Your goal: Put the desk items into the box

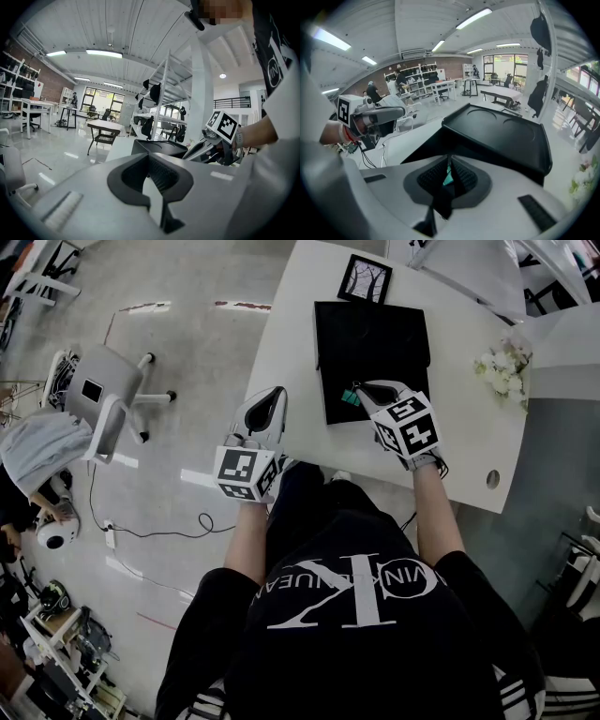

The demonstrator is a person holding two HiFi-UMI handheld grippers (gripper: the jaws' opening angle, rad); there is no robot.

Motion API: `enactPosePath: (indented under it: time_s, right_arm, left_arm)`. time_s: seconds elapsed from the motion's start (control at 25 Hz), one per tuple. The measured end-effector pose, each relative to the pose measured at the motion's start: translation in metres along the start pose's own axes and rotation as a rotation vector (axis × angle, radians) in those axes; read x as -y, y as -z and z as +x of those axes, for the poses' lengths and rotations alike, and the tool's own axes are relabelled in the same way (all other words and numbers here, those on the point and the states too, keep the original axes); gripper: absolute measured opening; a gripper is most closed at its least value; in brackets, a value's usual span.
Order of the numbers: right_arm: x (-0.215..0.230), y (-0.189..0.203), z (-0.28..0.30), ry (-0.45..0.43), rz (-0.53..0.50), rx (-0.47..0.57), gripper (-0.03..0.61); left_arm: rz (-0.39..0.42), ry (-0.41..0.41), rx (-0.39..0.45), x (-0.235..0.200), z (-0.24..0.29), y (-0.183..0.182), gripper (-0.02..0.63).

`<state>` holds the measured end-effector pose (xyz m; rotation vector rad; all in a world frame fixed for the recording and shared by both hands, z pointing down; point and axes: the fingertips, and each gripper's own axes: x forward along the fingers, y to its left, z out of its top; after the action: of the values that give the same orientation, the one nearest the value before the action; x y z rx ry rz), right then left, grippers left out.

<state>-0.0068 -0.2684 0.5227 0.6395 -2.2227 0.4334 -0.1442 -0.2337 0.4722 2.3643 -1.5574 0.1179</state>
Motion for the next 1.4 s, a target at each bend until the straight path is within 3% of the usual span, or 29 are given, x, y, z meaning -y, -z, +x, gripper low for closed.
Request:
enactPosePath:
  time_s: [0.48,1.4]
  right_arm:
    - [0.013,-0.001,-0.020,0.027,0.068,0.074,0.020]
    - [0.066,-0.009,-0.083,0.205,0.174,0.265,0.020]
  left_arm:
    - [0.017,0.025,0.001,0.009,0.009,-0.007,0.011]
    - [0.069,0.057,0.029,0.021,0.032,-0.038,0.009]
